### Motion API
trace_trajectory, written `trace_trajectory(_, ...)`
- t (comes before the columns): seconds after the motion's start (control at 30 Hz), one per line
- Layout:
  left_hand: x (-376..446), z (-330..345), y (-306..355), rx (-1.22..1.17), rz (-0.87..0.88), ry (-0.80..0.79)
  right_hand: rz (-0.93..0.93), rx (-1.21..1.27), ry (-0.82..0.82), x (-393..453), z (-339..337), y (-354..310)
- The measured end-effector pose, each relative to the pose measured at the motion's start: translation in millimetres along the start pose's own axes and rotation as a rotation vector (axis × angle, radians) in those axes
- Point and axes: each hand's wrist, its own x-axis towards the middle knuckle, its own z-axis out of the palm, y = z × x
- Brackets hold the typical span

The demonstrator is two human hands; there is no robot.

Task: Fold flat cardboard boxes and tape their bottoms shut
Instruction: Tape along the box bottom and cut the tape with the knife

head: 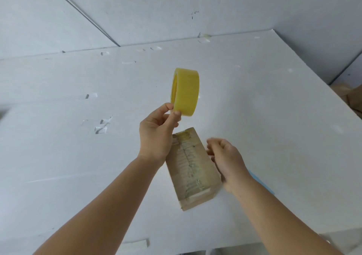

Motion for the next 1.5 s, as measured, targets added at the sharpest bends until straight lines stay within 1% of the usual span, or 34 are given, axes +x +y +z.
trace_trajectory(0.03,1,0,0,-0.006,0.004,0.001,-0.070,-0.006,-0.063,-2,1,-6)
trace_trajectory(0.1,3,0,2,-0.017,0.008,-0.004,-0.148,-0.061,-0.271,-8,6,-15)
trace_trajectory(0.13,5,1,3,-0.022,0.011,-0.007,-0.162,-0.095,-0.337,-10,8,-18)
trace_trajectory(0.17,9,2,6,-0.025,0.015,-0.008,-0.175,-0.100,-0.364,-9,10,-19)
trace_trajectory(0.27,27,10,14,-0.016,0.044,-0.016,-0.201,-0.064,-0.329,0,15,-29)
trace_trajectory(0.4,48,15,25,0.017,0.049,-0.008,-0.218,-0.099,-0.292,18,19,-43)
trace_trajectory(0.47,52,9,30,0.025,0.048,-0.036,-0.247,-0.128,-0.248,24,14,-51)
trace_trajectory(0.53,50,0,37,0.011,0.039,-0.123,-0.281,-0.116,-0.189,30,6,-63)
trace_trajectory(0.57,47,-4,41,-0.008,0.023,-0.189,-0.293,-0.047,-0.183,31,2,-70)
trace_trajectory(0.7,29,-11,53,-0.069,-0.116,-0.437,-0.291,0.255,-0.304,36,-7,-94)
trace_trajectory(0.73,25,-11,54,-0.065,-0.151,-0.475,-0.288,0.304,-0.339,35,-9,-99)
trace_trajectory(0.8,18,-13,57,-0.059,-0.210,-0.520,-0.293,0.315,-0.394,30,-13,-105)
trace_trajectory(0.9,12,-18,60,-0.018,-0.311,-0.510,-0.297,0.260,-0.452,26,-24,-108)
trace_trajectory(0.97,9,-21,63,0.091,-0.375,-0.490,-0.311,0.230,-0.491,23,-30,-108)
trace_trajectory(1.07,5,-26,67,0.228,-0.436,-0.510,-0.359,0.229,-0.550,19,-33,-105)
trace_trajectory(1.27,-8,-28,73,0.214,-0.462,-0.537,-0.394,0.262,-0.631,12,-37,-104)
trace_trajectory(1.37,-15,-27,72,0.160,-0.461,-0.505,-0.374,0.273,-0.622,8,-37,-105)
trace_trajectory(1.43,-18,-28,71,0.170,-0.434,-0.435,-0.369,0.264,-0.566,5,-35,-106)
trace_trajectory(1.5,-21,-29,72,0.248,-0.384,-0.382,-0.387,0.189,-0.483,1,-32,-106)
